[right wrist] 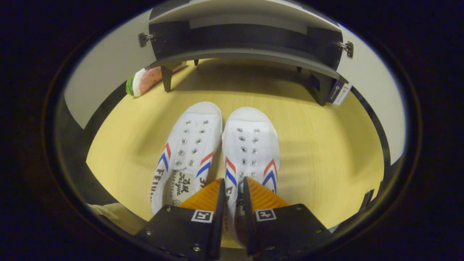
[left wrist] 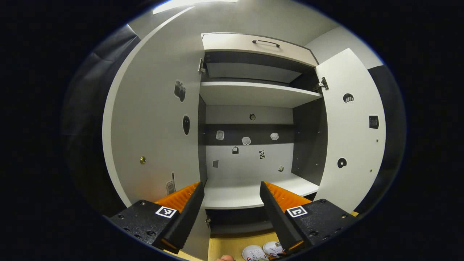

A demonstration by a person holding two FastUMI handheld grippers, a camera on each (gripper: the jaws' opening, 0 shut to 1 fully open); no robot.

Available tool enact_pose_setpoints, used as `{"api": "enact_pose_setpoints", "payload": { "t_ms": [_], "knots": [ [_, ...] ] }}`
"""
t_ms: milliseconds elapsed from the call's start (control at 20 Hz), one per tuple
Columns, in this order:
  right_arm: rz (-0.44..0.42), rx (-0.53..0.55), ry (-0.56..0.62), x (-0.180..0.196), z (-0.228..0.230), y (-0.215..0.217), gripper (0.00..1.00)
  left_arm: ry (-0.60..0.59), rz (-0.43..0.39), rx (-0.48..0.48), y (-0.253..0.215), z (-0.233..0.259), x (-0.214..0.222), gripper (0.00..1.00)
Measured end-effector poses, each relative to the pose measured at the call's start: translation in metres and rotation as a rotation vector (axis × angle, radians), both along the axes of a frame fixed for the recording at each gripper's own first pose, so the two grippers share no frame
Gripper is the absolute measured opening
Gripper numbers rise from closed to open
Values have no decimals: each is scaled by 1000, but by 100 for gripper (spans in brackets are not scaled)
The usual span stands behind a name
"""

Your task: Grab one shoe with the right hand and put it into the shoe cabinet, grab the other shoe with the left hand and put it into the shoe cabinet; then close the right door with the right hand and the left door with the left hand.

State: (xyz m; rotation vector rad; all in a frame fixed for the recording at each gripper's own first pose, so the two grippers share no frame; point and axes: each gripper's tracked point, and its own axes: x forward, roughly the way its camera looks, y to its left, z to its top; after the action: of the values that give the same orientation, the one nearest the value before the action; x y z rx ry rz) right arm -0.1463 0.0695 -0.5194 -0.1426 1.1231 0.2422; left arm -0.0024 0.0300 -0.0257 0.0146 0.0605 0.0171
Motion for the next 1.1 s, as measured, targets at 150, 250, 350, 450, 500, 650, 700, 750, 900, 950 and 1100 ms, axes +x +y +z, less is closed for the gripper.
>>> {"api": "enact_pose_setpoints", "payload": {
  "t_ms": [150, 250, 350, 450, 500, 650, 700, 750, 900, 950, 1100],
  "knots": [
    [2, -29, 8, 2, -6, 1, 18, 2, 0, 1, 0, -1, 2, 94],
    [23, -4, 27, -2, 1, 7, 18, 1, 1, 2, 0, -1, 2, 95],
    [4, 3, 45, 0, -5, 7, 1, 1, -1, 3, 0, -1, 2, 94],
    [-13, 8, 35, 0, 0, 5, 1, -1, -1, 3, 0, -1, 2, 94],
    [-15, 3, 27, 0, 2, 4, 0, 0, -2, 3, 0, -1, 3, 95],
    [-34, 23, -8, 8, 18, 3, 0, 0, -2, 2, 0, -2, 3, 95],
    [-61, 52, -16, 12, 27, 4, 0, 0, -1, 2, 0, -1, 3, 94],
    [-87, 76, -26, 17, 38, 3, 0, -2, -1, 4, 0, -2, 3, 95],
    [-119, 101, -94, 34, 80, -5, 0, -3, -1, 15, 0, -3, 4, 94],
    [-115, 101, -125, 41, 99, -8, 0, 2, 0, 13, 1, -5, 4, 94],
    [-102, 112, -229, 67, 161, -15, 0, 10, 2, 5, 1, -7, 4, 94]
  ]
}}
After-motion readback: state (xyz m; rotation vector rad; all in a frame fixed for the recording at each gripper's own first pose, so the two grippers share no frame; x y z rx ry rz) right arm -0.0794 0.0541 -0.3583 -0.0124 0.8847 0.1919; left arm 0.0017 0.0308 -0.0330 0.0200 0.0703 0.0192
